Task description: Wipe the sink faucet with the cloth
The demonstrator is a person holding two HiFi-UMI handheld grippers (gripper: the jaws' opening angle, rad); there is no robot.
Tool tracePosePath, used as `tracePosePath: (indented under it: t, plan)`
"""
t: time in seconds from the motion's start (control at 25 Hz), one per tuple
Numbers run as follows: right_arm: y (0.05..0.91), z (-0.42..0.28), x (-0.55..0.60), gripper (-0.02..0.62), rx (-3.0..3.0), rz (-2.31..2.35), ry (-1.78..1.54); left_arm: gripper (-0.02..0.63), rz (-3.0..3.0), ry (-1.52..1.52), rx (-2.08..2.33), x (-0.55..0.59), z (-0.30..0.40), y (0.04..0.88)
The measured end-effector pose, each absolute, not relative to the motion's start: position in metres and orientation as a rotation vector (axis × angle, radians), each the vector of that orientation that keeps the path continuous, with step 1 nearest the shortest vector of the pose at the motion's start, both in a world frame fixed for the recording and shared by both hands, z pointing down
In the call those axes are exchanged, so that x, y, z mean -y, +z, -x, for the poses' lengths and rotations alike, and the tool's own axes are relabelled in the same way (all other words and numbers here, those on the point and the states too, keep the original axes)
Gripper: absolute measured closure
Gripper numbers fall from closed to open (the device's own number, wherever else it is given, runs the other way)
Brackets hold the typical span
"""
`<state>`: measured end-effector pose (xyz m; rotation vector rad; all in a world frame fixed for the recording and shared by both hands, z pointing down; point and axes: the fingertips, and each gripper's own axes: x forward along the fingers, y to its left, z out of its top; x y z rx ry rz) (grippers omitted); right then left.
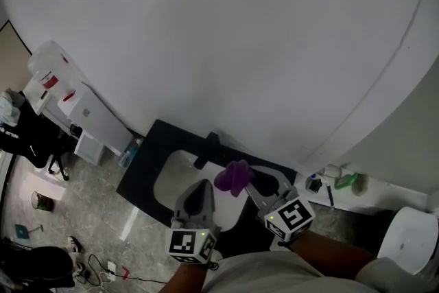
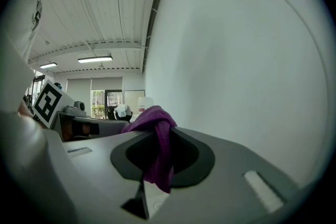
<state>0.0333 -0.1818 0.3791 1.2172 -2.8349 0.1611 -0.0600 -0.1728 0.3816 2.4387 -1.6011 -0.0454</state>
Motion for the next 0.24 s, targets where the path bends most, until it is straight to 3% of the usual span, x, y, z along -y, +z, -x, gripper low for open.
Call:
tracePosePath:
  t: [0.24]
  plan:
    - [0.3766,-0.0340,0.1804,0.541,2.833,-1.214,0.155,0.600,-2.427,-0.047,1.605,0.1715,0.0612,0.3838]
